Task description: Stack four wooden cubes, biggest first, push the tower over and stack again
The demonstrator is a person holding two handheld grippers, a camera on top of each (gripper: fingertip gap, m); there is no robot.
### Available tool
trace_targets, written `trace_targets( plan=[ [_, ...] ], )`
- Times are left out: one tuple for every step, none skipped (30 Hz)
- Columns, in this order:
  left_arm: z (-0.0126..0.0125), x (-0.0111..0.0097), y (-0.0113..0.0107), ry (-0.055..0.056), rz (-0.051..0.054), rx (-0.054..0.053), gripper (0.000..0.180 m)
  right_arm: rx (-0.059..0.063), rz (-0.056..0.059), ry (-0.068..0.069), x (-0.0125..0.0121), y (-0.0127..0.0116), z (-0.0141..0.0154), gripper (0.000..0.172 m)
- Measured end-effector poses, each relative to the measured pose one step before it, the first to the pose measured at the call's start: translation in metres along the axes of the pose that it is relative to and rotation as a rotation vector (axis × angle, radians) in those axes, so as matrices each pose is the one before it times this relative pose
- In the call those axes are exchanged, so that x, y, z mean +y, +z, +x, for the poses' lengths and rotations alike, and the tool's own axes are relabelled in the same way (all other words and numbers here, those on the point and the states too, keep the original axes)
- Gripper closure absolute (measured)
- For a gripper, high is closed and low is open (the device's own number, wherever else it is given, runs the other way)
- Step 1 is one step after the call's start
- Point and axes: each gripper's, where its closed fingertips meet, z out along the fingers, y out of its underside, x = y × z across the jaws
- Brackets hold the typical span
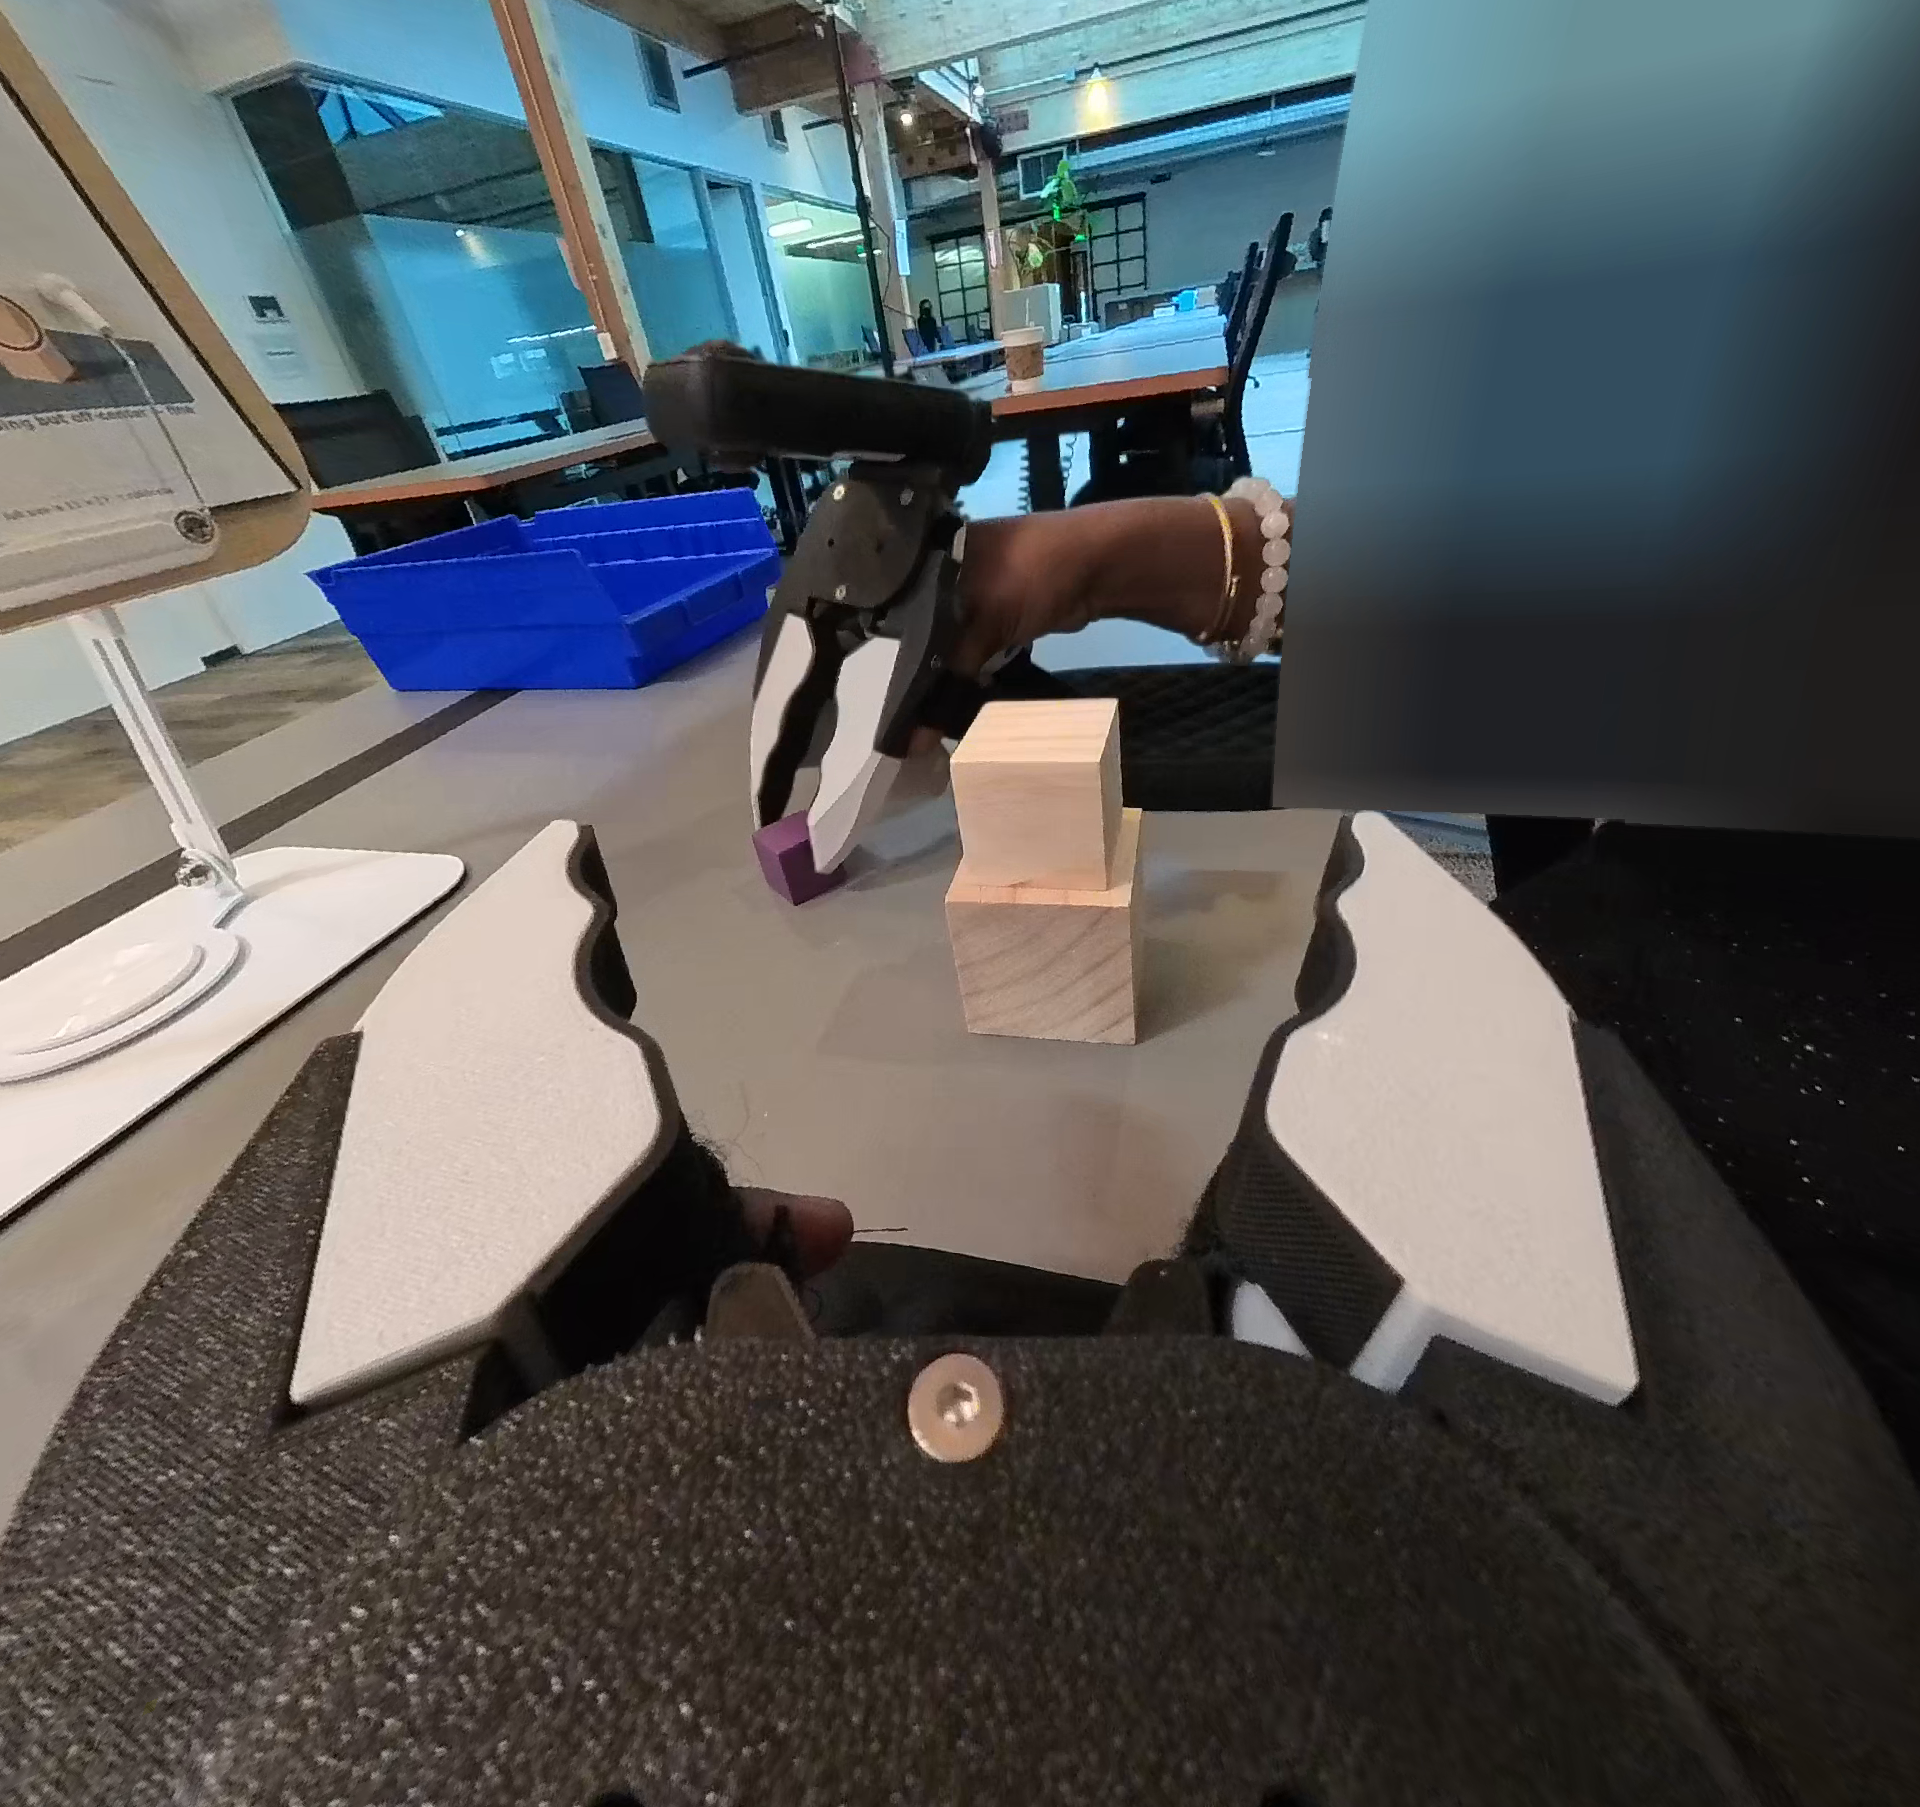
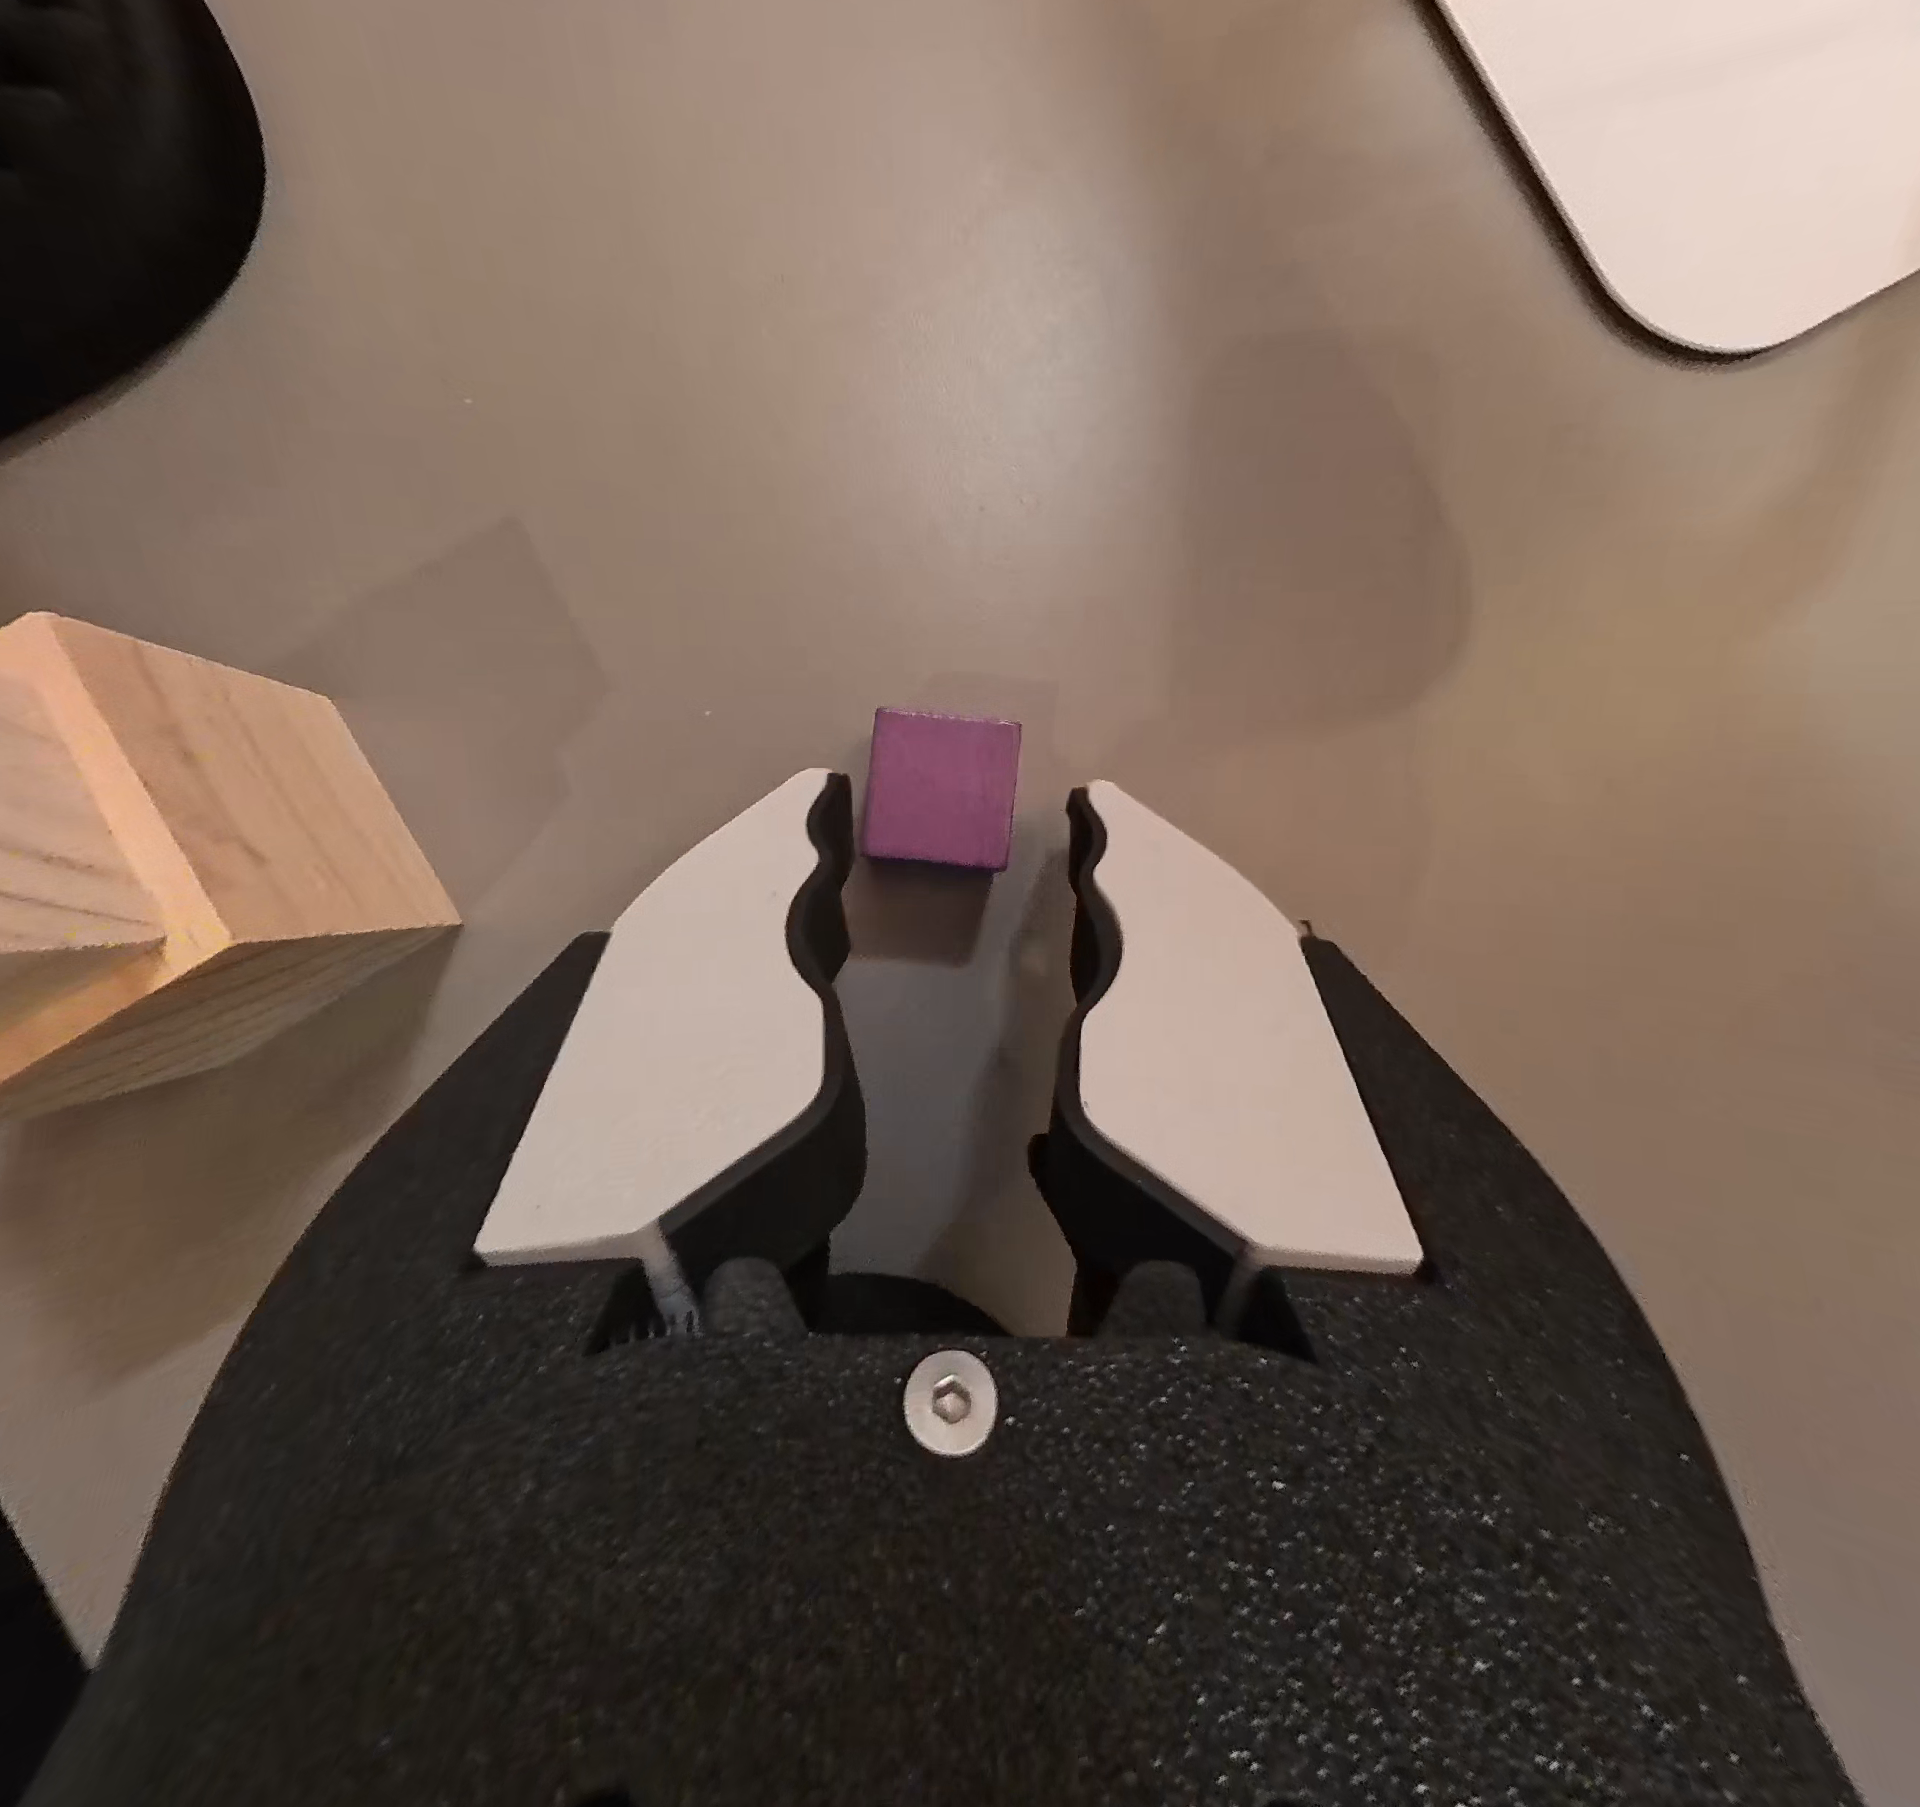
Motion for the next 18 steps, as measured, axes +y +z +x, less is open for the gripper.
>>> trace_targets(
  plan=[
    [-0.00016,-0.00009,-0.00013,0.0,0.0014,-0.0016,0.055,-0.0037,-0.0023,-0.001,0.00044,0.00122,-0.00056,0.136],
    [-0.00016,-0.0001,-0.00003,0.0008,0.0006,-0.0022,0.055,-0.0136,0.0041,-0.0038,-0.00058,0.0003,-0.00208,0.145],
    [-0.00006,0.00007,0.00002,0.0011,0.0,-0.0017,0.056,-0.0118,0.0102,0.0019,-0.00138,-0.001,-0.00209,0.145],
    [-0.00006,0.00007,0.00011,0.0009,-0.0007,-0.0012,0.056,-0.0129,0.008,-0.006,-0.00148,-0.00262,-0.00251,0.145],
    [-0.00017,0.00007,0.0,-0.0004,-0.0004,-0.0008,0.056,-0.0076,0.0115,-0.0141,-0.00243,-0.00452,-0.00252,0.145],
    [-0.00027,-0.00007,0.00006,-0.0025,0.0002,-0.0002,0.056,-0.0021,0.0177,-0.013,-0.00421,-0.00643,-0.00223,0.145],
    [-0.00012,0.00002,-0.00003,-0.003,0.0003,0.0009,0.056,-0.0128,0.0264,-0.0162,-0.00636,-0.00808,-0.00427,0.145],
    [-0.00017,-0.0001,-0.00001,-0.0022,0.0005,0.001,0.056,-0.0219,0.0266,-0.0132,-0.0074,-0.00908,-0.00629,0.145],
    [-0.00009,-0.0001,-0.00005,-0.0012,0.001,0.0006,0.056,-0.0242,0.0164,-0.0086,-0.00705,-0.0094,-0.00718,0.145],
    [-0.00003,-0.00016,-0.00014,-0.0002,0.0011,-0.0005,0.057,-0.0245,0.0136,-0.0146,-0.00695,-0.00945,-0.00795,0.145],
    [-0.00007,-0.00006,-0.00009,0.0012,0.001,-0.0012,0.057,-0.023,0.0123,-0.02,-0.00693,-0.0091,-0.00831,0.145],
    [0.00026,-0.00017,-0.00004,0.0019,0.001,0.0009,0.057,-0.0193,0.0084,-0.0205,-0.00658,-0.00839,-0.00811,0.145],
    [0.00026,0.0001,0.0001,0.0013,-0.0003,0.0007,0.058,-0.0213,0.0053,-0.0211,-0.00619,-0.00748,-0.00868,0.145],
    [-0.00003,0.00024,0.00019,0.0004,-0.0018,-0.0001,0.058,-0.0265,0.0036,-0.0211,-0.00602,-0.00613,-0.00986,0.145],
    [0.00008,0.00016,0.00014,0.0005,-0.002,0.0002,0.058,-0.0273,0.0035,-0.022,-0.00559,-0.00423,-0.01004,0.145],
    [0.00006,0.0002,0.00026,0.001,-0.0016,0.0,0.058,-0.0294,0.003,-0.0248,-0.00503,-0.002,-0.01028,0.145],
    [0.0001,0.00012,0.00013,0.0016,-0.0012,-0.0006,0.058,-0.0267,0.0025,-0.0227,-0.00413,0.00014,-0.00942,0.145],
    [0.00008,0.00008,0.00001,0.0018,-0.0001,-0.0002,0.058,-0.024,-0.0044,-0.0172,-0.00257,0.00198,-0.00814,0.145]
  ],
)
